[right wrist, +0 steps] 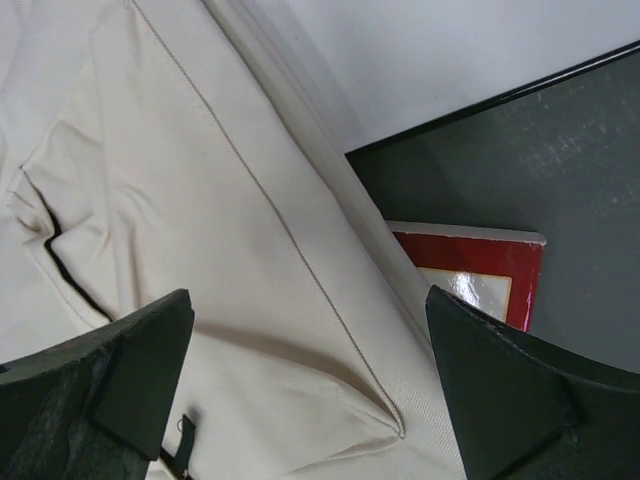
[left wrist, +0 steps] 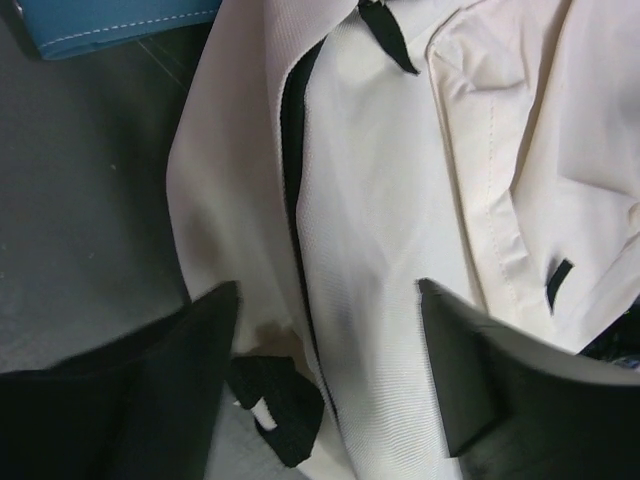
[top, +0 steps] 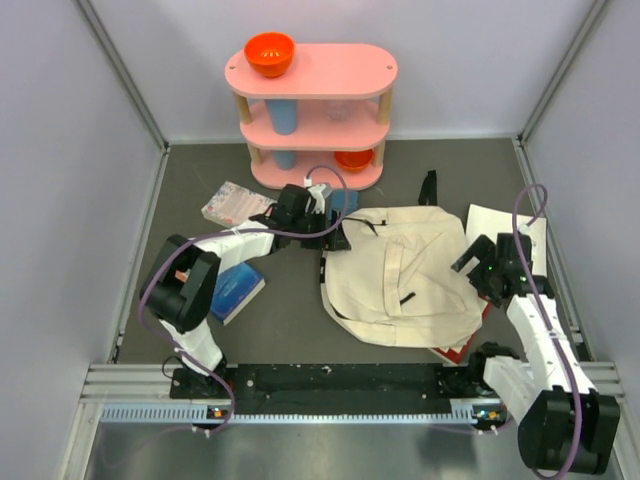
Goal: Pack the student bag
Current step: Adjust the student bag at the center of the board.
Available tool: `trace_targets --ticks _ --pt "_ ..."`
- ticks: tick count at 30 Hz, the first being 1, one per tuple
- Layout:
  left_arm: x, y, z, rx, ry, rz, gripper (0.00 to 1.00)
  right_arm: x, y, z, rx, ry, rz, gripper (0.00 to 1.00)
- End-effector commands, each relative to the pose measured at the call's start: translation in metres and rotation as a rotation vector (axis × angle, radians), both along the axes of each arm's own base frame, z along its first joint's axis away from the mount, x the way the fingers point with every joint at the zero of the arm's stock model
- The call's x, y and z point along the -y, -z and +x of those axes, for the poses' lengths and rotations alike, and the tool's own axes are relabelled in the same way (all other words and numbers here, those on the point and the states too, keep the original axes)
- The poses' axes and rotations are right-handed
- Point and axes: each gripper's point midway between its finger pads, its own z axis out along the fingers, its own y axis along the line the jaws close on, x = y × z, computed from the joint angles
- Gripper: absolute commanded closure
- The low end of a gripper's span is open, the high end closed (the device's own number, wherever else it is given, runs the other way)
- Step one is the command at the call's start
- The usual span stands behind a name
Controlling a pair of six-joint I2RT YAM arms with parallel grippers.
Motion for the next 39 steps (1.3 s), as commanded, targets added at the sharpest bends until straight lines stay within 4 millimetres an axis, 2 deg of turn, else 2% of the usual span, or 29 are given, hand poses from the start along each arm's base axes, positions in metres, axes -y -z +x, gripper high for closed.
trace_targets --ticks 1,2,4,5,6,8,9,11,12,14,15,17,18,20,22,23,24,26,28,29,30,31,32,37,38,39 --pt "0.017 -0.020 0.011 0.071 0.042 -0.081 0.33 0.017 0.008 0.007 -0.007 0.040 -0.066 0.01" --pt "0.019 -0.020 0.010 0.060 0.046 -0.093 0.43 0.016 0.009 0.009 -0.005 0.024 -0.062 0.01" --pt "0.024 -0.019 0.005 0.047 0.071 -0.124 0.56 0.004 0.013 0.013 -0.006 -0.033 -0.013 0.07" --pt "0.025 -0.019 0.004 0.039 0.069 -0.133 0.78 0.002 0.014 0.015 -0.003 -0.044 -0.005 0.15" --pt "0.026 -0.020 0.000 0.030 0.079 -0.145 0.85 -0.004 0.010 0.019 0.014 -0.075 0.019 0.29" --pt "0.028 -0.025 -0.004 0.039 0.087 -0.164 1.00 -0.010 -0.004 0.031 0.104 -0.116 0.033 0.41" --pt "0.028 -0.027 -0.009 0.040 0.092 -0.170 1.00 -0.021 -0.010 0.034 0.144 -0.163 0.072 0.56" --pt "0.031 -0.036 -0.017 0.051 0.108 -0.202 1.00 -0.029 -0.031 0.040 0.224 -0.197 0.097 0.97" --pt "0.030 -0.044 -0.025 0.066 0.117 -0.217 1.00 -0.032 -0.042 0.044 0.267 -0.212 0.109 1.00" --pt "0.034 -0.059 -0.037 0.088 0.139 -0.239 1.00 -0.036 -0.062 0.048 0.339 -0.235 0.114 1.00" --pt "0.033 -0.076 -0.044 0.122 0.146 -0.262 1.00 -0.037 -0.078 0.052 0.374 -0.241 0.110 1.00" --pt "0.034 -0.092 -0.055 0.159 0.148 -0.275 1.00 -0.036 -0.105 0.058 0.433 -0.244 0.101 1.00" --pt "0.029 -0.108 -0.063 0.191 0.136 -0.291 1.00 -0.038 -0.112 0.061 0.445 -0.251 0.106 1.00" --pt "0.023 -0.122 -0.070 0.218 0.094 -0.312 1.00 -0.042 -0.130 0.069 0.479 -0.285 0.116 1.00" --pt "0.009 -0.135 -0.083 0.240 0.043 -0.332 1.00 -0.057 -0.124 0.079 0.443 -0.363 0.188 1.00" --pt "-0.002 -0.138 -0.088 0.248 -0.010 -0.349 1.00 -0.066 -0.130 0.083 0.447 -0.414 0.226 1.00" --pt "-0.007 -0.138 -0.091 0.245 -0.035 -0.356 1.00 -0.071 -0.116 0.091 0.399 -0.429 0.255 1.00" --pt "-0.020 -0.131 -0.102 0.218 -0.104 -0.373 1.00 -0.087 -0.121 0.102 0.407 -0.498 0.261 1.00" --pt "-0.024 -0.123 -0.112 0.190 -0.129 -0.385 1.00 -0.100 -0.111 0.113 0.361 -0.539 0.267 1.00" --pt "-0.028 -0.114 -0.118 0.174 -0.143 -0.382 1.00 -0.121 -0.121 0.117 0.377 -0.605 0.265 1.00" --pt "-0.031 -0.108 -0.118 0.169 -0.173 -0.378 1.00 -0.128 -0.123 0.123 0.382 -0.620 0.254 1.00" --pt "-0.028 -0.105 -0.125 0.150 -0.172 -0.392 1.00 -0.137 -0.114 0.131 0.357 -0.635 0.259 1.00" --pt "-0.029 -0.098 -0.130 0.147 -0.176 -0.401 1.00 -0.148 -0.128 0.142 0.391 -0.653 0.258 1.00" --pt "-0.024 -0.078 -0.140 0.102 -0.219 -0.383 1.00 -0.181 -0.135 0.183 0.380 -0.717 0.300 1.00" --pt "-0.024 -0.071 -0.141 0.095 -0.226 -0.376 1.00 -0.188 -0.139 0.199 0.387 -0.732 0.286 1.00" --pt "-0.023 -0.071 -0.140 0.091 -0.242 -0.382 1.00 -0.198 -0.138 0.201 0.369 -0.752 0.284 1.00"
